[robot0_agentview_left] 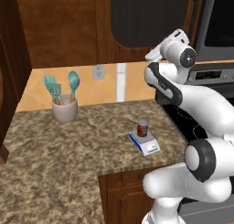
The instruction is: Pick the canned food and place it on the digital scale for weighing, and close the cabinet.
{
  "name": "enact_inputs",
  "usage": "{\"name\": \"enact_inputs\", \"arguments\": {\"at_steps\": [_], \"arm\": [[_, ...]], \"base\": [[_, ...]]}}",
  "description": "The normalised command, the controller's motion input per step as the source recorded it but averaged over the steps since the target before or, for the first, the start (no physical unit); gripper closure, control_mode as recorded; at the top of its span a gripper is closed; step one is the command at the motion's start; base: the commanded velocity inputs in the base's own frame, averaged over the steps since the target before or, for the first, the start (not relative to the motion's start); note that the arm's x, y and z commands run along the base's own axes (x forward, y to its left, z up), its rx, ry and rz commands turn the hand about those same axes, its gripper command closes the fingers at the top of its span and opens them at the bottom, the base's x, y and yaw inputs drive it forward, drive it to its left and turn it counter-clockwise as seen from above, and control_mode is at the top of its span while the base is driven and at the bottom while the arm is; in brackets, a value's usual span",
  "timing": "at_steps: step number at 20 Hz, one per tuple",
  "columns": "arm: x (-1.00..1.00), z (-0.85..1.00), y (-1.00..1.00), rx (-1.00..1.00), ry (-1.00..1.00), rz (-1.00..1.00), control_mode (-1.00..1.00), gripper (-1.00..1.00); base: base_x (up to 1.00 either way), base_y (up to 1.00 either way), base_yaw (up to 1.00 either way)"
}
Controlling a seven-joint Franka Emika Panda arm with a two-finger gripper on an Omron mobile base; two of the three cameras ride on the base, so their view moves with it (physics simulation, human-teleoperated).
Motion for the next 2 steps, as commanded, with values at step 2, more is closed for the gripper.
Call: {"name": "enact_inputs", "arguments": {"at_steps": [2], "arm": [[0.91, 0.0, 0.0, 0.02, -0.05, 0.11, -1.0, -1.0]], "base": [[0.0, 0.0, 0.0]]}}
